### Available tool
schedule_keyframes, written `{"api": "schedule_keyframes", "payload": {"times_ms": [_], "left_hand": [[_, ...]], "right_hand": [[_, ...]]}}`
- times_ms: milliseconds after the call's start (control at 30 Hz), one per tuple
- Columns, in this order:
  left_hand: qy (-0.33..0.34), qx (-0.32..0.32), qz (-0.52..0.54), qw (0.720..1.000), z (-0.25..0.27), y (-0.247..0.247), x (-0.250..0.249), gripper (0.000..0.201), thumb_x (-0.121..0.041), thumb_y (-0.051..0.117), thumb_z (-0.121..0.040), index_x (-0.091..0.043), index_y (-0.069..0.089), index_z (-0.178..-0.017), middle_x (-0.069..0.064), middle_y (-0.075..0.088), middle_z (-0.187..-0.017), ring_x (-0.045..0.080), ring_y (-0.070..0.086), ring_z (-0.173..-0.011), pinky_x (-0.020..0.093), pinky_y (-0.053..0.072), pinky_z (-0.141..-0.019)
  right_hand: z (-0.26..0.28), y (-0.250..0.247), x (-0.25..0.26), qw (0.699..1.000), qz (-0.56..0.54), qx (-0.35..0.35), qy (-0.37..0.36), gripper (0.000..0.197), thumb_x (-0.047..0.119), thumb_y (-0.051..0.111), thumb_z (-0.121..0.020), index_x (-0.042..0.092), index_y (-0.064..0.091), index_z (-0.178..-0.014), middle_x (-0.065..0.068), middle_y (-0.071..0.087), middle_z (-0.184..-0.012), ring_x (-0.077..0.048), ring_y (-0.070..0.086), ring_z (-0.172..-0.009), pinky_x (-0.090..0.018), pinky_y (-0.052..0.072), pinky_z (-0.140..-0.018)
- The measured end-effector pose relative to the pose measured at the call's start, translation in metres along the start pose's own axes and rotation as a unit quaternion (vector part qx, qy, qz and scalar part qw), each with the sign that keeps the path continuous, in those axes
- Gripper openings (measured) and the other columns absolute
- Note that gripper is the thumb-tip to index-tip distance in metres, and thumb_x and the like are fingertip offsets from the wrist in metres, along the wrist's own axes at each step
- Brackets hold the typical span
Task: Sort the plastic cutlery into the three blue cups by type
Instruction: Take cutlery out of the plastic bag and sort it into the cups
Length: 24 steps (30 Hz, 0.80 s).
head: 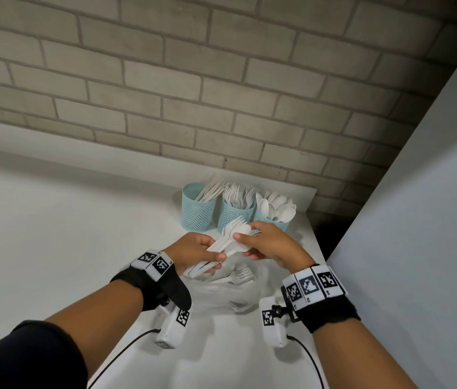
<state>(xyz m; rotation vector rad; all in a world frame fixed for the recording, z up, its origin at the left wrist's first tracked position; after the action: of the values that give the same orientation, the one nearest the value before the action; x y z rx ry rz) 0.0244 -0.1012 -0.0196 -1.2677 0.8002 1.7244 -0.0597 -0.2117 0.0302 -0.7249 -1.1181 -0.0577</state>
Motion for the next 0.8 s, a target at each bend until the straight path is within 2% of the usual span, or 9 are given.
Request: {"api": "schedule_keyframes", "payload": {"times_ms": [100,200,267,333,400,500,600,700,800], "left_hand": [[0.017,0.005,0.047,0.999,0.000,0.004,-0.005,0.007,-0.004,0.067,-0.083,-0.003,0.063,-0.089,0.012,0.069,-0.069,0.016,0.067,-0.057,0.025,0.055,-0.054],[0.022,0.003,0.081,0.996,0.001,0.003,-0.008,0.010,-0.006,0.061,-0.088,-0.002,0.061,-0.098,0.015,0.068,-0.081,0.017,0.070,-0.061,0.026,0.057,-0.055],[0.018,0.003,0.095,0.995,0.001,0.003,-0.009,0.017,-0.008,0.057,-0.091,-0.001,0.059,-0.106,0.016,0.067,-0.089,0.018,0.070,-0.065,0.026,0.057,-0.055],[0.008,0.000,0.095,0.995,0.000,0.002,-0.008,0.021,-0.010,0.056,-0.092,-0.002,0.058,-0.112,0.014,0.067,-0.094,0.017,0.070,-0.070,0.024,0.057,-0.057],[0.000,0.006,0.091,0.996,0.000,0.004,-0.007,0.016,-0.013,0.053,-0.094,-0.008,0.059,-0.109,0.009,0.069,-0.094,0.014,0.071,-0.072,0.023,0.057,-0.059],[-0.001,0.014,0.097,0.995,0.001,0.006,-0.008,0.013,-0.012,0.049,-0.097,-0.014,0.059,-0.105,0.006,0.070,-0.094,0.015,0.071,-0.073,0.024,0.058,-0.063],[0.008,0.012,0.103,0.995,0.002,0.008,-0.012,0.016,-0.010,0.048,-0.097,-0.017,0.058,-0.106,0.006,0.071,-0.095,0.016,0.071,-0.076,0.025,0.058,-0.064],[0.017,0.000,0.100,0.995,0.003,0.008,-0.016,0.020,-0.011,0.046,-0.097,-0.017,0.055,-0.114,0.007,0.070,-0.095,0.015,0.071,-0.074,0.021,0.054,-0.057],[0.025,-0.021,0.101,0.994,0.002,0.004,-0.019,0.021,-0.014,0.047,-0.098,-0.017,0.053,-0.118,0.007,0.070,-0.093,0.014,0.070,-0.070,0.019,0.050,-0.051]], "right_hand": [[-0.004,0.004,0.001,0.998,-0.057,-0.017,-0.002,0.037,0.019,0.069,-0.084,0.011,0.055,-0.117,0.000,0.065,-0.082,-0.008,0.062,-0.059,-0.015,0.051,-0.053],[-0.008,-0.002,0.000,0.996,-0.072,-0.046,-0.007,0.031,0.016,0.072,-0.081,0.015,0.055,-0.108,0.003,0.060,-0.081,-0.009,0.058,-0.063,-0.018,0.048,-0.054],[-0.010,-0.012,0.000,0.992,-0.095,-0.082,-0.013,0.035,0.016,0.074,-0.079,0.017,0.056,-0.109,0.003,0.058,-0.083,-0.009,0.054,-0.065,-0.020,0.045,-0.055],[-0.013,-0.022,-0.004,0.981,-0.148,-0.124,-0.011,0.040,0.015,0.076,-0.077,0.016,0.056,-0.112,-0.001,0.058,-0.084,-0.009,0.051,-0.059,-0.020,0.046,-0.054],[-0.014,-0.027,-0.007,0.968,-0.205,-0.146,-0.007,0.041,0.014,0.076,-0.077,0.014,0.054,-0.113,-0.004,0.060,-0.083,-0.009,0.050,-0.053,-0.018,0.049,-0.053],[-0.017,-0.023,-0.008,0.954,-0.264,-0.140,0.000,0.043,0.012,0.075,-0.078,0.013,0.051,-0.115,-0.009,0.063,-0.094,-0.010,0.058,-0.061,-0.016,0.053,-0.054],[-0.020,-0.016,-0.007,0.950,-0.286,-0.129,0.000,0.045,0.004,0.072,-0.079,0.010,0.049,-0.117,-0.009,0.063,-0.094,-0.014,0.063,-0.074,-0.017,0.055,-0.060],[-0.022,-0.011,-0.008,0.947,-0.297,-0.124,0.006,0.045,0.001,0.070,-0.079,0.009,0.050,-0.119,-0.012,0.063,-0.098,-0.016,0.063,-0.077,-0.022,0.054,-0.066],[-0.026,-0.005,-0.008,0.946,-0.305,-0.106,0.022,0.038,0.006,0.069,-0.082,0.014,0.052,-0.116,-0.005,0.065,-0.091,-0.014,0.061,-0.076,-0.024,0.051,-0.066]]}}
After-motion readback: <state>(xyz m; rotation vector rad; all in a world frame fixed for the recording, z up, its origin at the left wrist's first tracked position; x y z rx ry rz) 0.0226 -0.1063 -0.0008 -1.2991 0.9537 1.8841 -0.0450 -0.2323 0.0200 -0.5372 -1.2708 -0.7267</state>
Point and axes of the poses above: each hand's wrist, its own z-axis away from the middle knuckle, its own y-axis out of the palm, x = y × z, the point moved 10 cm from there along -z, towards the middle knuckle
